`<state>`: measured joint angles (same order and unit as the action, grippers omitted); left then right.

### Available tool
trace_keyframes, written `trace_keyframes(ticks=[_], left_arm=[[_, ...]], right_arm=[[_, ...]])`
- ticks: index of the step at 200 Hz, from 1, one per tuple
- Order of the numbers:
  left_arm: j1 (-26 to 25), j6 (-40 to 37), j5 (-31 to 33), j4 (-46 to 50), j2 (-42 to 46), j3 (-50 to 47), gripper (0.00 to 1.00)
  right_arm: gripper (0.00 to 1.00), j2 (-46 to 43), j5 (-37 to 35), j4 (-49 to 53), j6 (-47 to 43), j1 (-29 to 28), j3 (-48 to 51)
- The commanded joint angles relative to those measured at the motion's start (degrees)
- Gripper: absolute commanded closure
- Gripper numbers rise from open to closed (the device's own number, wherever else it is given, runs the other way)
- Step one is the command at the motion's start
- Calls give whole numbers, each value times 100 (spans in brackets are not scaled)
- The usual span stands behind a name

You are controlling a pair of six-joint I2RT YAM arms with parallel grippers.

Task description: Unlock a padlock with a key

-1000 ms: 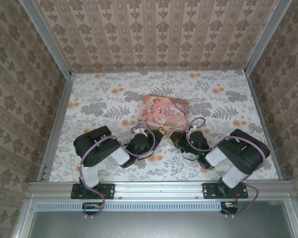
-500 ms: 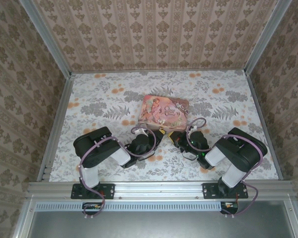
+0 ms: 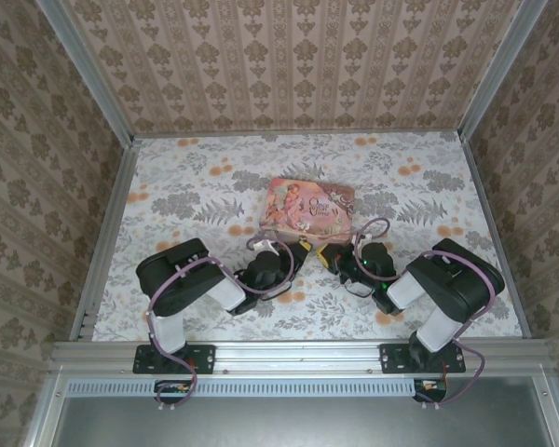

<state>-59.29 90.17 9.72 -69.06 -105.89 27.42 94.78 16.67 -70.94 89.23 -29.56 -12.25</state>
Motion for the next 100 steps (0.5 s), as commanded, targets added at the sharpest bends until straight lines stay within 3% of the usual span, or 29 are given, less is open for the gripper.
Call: trace_keyframes(ticks=[1, 39, 100], left_arm=[[-426, -185, -914, -540, 279, 194, 100], [-488, -238, -897, -539, 272, 208, 100], [-601, -103, -635, -556, 112, 444, 100]], right_arm=[[100, 81, 482, -557, -309, 231, -510], [100, 137, 616, -563, -300, 311, -502], [100, -46, -102, -553, 40, -74, -265]])
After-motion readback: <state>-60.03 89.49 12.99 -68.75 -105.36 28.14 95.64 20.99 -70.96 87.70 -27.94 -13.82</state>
